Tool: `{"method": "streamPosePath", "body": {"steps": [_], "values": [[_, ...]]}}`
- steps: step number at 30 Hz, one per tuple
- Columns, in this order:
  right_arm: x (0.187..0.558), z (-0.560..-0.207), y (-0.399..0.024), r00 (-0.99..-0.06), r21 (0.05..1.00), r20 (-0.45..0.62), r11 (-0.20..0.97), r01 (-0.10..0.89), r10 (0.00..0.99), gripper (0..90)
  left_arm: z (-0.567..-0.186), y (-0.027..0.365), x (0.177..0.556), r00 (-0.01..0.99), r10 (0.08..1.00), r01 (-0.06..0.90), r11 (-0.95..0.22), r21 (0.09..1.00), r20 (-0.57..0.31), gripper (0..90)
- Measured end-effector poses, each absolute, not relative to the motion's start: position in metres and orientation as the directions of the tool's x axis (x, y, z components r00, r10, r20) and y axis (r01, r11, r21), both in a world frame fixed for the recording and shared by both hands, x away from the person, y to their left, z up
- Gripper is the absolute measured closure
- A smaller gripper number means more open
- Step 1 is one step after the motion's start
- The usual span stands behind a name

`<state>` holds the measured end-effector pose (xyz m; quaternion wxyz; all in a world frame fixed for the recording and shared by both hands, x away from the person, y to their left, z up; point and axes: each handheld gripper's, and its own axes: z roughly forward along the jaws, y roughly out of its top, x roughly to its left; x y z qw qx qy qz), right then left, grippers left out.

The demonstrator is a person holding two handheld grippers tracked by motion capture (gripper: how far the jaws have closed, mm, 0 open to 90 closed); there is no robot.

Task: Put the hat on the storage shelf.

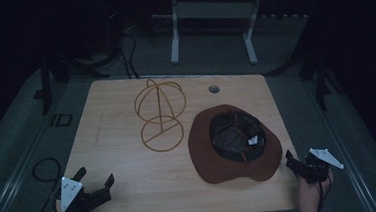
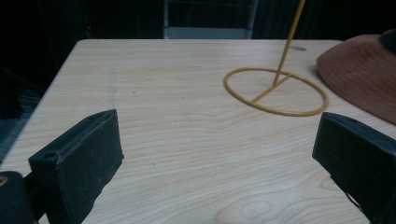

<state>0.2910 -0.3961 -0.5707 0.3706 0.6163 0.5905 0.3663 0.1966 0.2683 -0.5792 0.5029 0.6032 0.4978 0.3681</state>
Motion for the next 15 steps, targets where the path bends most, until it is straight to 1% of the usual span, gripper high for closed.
{"method": "streamPosePath", "body": {"steps": [1,4,6,9,12,13,15], "values": [[0.291,-0.571,-0.396,0.034,0.889,0.014,-0.028,0.456,0.999,14.3,-0.579,0.268,0.197,0.234,0.971,0.230,0.001,0.973,-0.057,1.8],[0.291,-0.571,-0.397,0.024,0.886,0.030,-0.038,0.462,0.999,14.3,-0.580,0.269,0.197,0.234,0.968,0.240,0.036,0.970,-0.094,1.8],[0.291,-0.571,-0.397,0.027,0.886,0.030,-0.039,0.461,0.999,14.3,-0.579,0.267,0.198,0.236,0.967,0.256,0.031,0.966,-0.093,1.8],[0.292,-0.571,-0.396,0.019,0.884,0.022,-0.029,0.467,1.000,15.1,-0.579,0.263,0.199,0.262,0.958,0.278,0.043,0.960,-0.119,1.8],[0.291,-0.571,-0.393,-0.004,0.880,0.018,-0.014,0.475,1.000,15.9,-0.577,0.257,0.200,0.302,0.946,0.294,0.028,0.955,-0.121,1.8],[0.291,-0.571,-0.391,-0.017,0.877,0.014,-0.004,0.481,1.000,17.8,-0.576,0.256,0.200,0.313,0.943,0.296,0.019,0.955,-0.116,1.8],[0.291,-0.567,-0.388,-0.058,0.864,0.038,-0.003,0.504,0.998,18.3,-0.576,0.252,0.198,0.331,0.937,0.288,0.008,0.958,-0.107,1.8]]}}
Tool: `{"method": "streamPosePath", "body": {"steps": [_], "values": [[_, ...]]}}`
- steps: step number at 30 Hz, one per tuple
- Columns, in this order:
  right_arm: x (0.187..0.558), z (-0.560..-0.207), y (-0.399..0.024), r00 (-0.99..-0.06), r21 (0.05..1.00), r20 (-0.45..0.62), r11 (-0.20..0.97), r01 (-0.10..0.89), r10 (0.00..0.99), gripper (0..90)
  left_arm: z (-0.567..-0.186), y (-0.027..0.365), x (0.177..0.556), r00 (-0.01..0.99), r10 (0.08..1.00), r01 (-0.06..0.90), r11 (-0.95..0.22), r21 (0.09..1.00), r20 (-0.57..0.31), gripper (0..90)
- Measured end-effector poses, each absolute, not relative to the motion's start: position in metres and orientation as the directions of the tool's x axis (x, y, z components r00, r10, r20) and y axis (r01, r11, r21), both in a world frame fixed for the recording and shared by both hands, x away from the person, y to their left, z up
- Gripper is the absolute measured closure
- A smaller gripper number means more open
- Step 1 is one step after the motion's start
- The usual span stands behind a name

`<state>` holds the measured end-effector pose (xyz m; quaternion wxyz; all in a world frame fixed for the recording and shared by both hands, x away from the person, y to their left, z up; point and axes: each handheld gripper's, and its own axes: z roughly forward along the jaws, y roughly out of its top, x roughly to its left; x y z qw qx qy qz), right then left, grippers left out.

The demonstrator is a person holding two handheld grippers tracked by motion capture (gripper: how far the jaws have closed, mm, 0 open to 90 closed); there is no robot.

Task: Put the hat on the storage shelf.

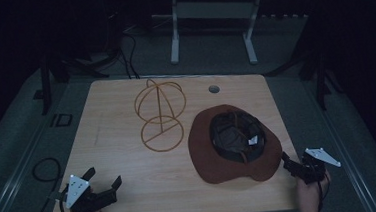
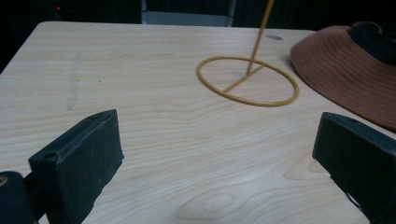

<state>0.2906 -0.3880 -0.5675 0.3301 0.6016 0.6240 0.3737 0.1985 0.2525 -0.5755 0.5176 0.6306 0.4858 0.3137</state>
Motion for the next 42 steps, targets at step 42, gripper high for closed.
{"method": "streamPosePath", "body": {"steps": [42], "values": [[0.416,-0.481,-0.301,-0.490,0.744,-0.056,0.364,0.560,0.870,12.7,-0.577,0.237,0.200,0.389,0.917,0.391,-0.079,0.917,-0.088,1.8]]}}
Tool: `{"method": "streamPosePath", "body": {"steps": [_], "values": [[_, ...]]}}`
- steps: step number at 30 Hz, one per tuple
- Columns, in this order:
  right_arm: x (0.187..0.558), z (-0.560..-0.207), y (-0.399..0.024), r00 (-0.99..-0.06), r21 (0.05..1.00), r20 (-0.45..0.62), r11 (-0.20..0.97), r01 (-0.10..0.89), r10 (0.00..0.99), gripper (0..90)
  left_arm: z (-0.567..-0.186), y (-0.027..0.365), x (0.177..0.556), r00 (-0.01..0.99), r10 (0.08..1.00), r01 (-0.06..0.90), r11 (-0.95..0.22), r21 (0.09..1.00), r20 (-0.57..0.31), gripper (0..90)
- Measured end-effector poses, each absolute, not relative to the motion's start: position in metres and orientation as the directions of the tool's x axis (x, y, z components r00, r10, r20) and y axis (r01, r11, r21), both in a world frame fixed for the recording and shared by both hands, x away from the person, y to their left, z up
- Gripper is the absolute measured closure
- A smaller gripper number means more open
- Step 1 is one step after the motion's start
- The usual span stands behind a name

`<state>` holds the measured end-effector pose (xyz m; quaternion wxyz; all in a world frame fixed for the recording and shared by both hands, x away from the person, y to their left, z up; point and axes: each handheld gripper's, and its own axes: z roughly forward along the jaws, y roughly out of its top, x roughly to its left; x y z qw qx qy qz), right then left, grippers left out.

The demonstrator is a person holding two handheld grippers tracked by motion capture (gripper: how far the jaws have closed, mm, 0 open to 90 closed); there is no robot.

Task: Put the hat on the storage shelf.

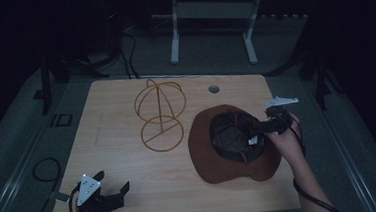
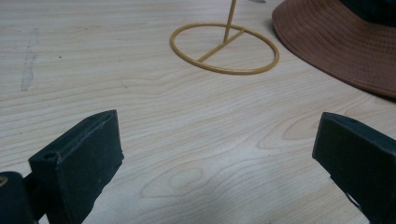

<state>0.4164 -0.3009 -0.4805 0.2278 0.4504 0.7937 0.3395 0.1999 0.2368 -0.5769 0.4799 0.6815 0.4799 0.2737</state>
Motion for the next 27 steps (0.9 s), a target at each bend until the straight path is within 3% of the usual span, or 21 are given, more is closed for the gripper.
{"method": "streamPosePath", "body": {"steps": [6,9,12,13,14,22,23,27], "values": [[0.442,-0.502,-0.294,-0.476,0.671,-0.094,0.409,0.619,0.874,14.2,-0.577,0.237,0.200,0.395,0.914,0.395,-0.077,0.916,-0.094,1.8],[0.447,-0.505,-0.292,-0.476,0.668,-0.101,0.414,0.618,0.873,20.4,-0.578,0.238,0.200,0.402,0.910,0.397,-0.073,0.915,-0.102,2.1],[0.455,-0.511,-0.285,-0.496,0.633,-0.148,0.468,0.617,0.855,35.0,-0.578,0.237,0.201,0.401,0.911,0.402,-0.083,0.912,-0.094,2.1],[0.455,-0.511,-0.285,-0.496,0.633,-0.148,0.468,0.617,0.855,35.0,-0.578,0.237,0.201,0.401,0.911,0.402,-0.083,0.912,-0.094,2.1],[0.458,-0.514,-0.282,-0.508,0.618,-0.142,0.477,0.625,0.850,49.9,-0.578,0.236,0.201,0.409,0.907,0.405,-0.085,0.911,-0.097,2.1],[0.460,-0.526,-0.267,-0.499,0.558,-0.309,0.579,0.594,0.810,64.1,-0.579,0.236,0.201,0.418,0.903,0.407,-0.091,0.909,-0.097,2.2],[0.458,-0.530,-0.263,-0.489,0.546,-0.359,0.604,0.580,0.795,70.3,-0.579,0.236,0.201,0.420,0.902,0.408,-0.088,0.909,-0.102,2.2],[0.458,-0.530,-0.268,-0.460,0.577,-0.322,0.557,0.597,0.827,81.7,-0.578,0.238,0.200,0.417,0.902,0.409,-0.081,0.909,-0.107,2.2]]}}
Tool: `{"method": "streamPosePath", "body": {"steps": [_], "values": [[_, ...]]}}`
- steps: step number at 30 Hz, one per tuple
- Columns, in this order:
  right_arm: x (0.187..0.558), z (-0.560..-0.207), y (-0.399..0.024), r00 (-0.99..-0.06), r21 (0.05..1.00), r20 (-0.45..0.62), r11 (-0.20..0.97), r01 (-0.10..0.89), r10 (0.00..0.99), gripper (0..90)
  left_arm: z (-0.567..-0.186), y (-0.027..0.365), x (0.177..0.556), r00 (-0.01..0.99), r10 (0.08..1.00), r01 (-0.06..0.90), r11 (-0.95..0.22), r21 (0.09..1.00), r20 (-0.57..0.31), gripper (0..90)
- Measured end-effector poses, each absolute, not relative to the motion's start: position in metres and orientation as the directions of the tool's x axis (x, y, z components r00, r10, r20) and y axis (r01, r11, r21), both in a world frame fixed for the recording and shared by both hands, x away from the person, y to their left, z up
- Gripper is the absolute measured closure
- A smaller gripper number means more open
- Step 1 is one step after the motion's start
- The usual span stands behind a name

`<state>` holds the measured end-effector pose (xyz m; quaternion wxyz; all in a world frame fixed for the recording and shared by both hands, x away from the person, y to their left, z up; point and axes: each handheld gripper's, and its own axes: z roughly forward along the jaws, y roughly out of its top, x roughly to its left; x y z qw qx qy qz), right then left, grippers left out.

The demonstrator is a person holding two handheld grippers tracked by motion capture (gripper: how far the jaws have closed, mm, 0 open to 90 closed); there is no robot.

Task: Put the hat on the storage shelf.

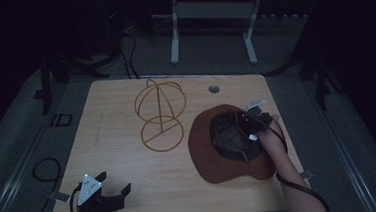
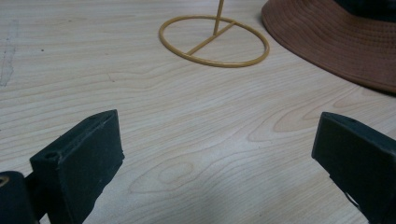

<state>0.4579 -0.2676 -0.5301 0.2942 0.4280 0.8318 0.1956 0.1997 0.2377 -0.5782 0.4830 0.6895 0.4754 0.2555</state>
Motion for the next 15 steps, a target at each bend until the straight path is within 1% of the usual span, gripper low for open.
{"method": "streamPosePath", "body": {"steps": [1,2,3,6,7,8,13,15], "values": [[0.457,-0.528,-0.269,-0.456,0.586,-0.308,0.544,0.600,0.835,84.1,-0.578,0.238,0.200,0.414,0.903,0.409,-0.073,0.910,-0.114,2.4],[0.456,-0.525,-0.271,-0.451,0.598,-0.299,0.533,0.598,0.841,85.1,-0.578,0.239,0.200,0.412,0.904,0.407,-0.071,0.911,-0.114,5.2],[0.456,-0.521,-0.273,-0.450,0.609,-0.278,0.518,0.601,0.849,85.4,-0.578,0.239,0.200,0.412,0.904,0.407,-0.071,0.911,-0.114,6.0],[0.452,-0.510,-0.279,-0.440,0.651,-0.218,0.466,0.599,0.871,85.6,-0.579,0.238,0.200,0.418,0.902,0.404,-0.080,0.911,-0.106,6.4],[0.452,-0.510,-0.279,-0.440,0.651,-0.218,0.466,0.599,0.871,85.6,-0.579,0.238,0.200,0.418,0.902,0.404,-0.080,0.911,-0.106,6.5],[0.449,-0.503,-0.283,-0.437,0.681,-0.169,0.426,0.596,0.883,85.7,-0.578,0.238,0.199,0.418,0.902,0.404,-0.078,0.911,-0.108,6.5],[0.441,-0.488,-0.287,-0.441,0.715,-0.112,0.381,0.586,0.890,85.6,-0.578,0.238,0.200,0.413,0.904,0.414,-0.077,0.907,-0.112,6.5],[0.435,-0.475,-0.293,-0.437,0.752,-0.063,0.331,0.571,0.897,85.6,-0.578,0.238,0.200,0.414,0.904,0.410,-0.077,0.909,-0.110,6.5]]}}
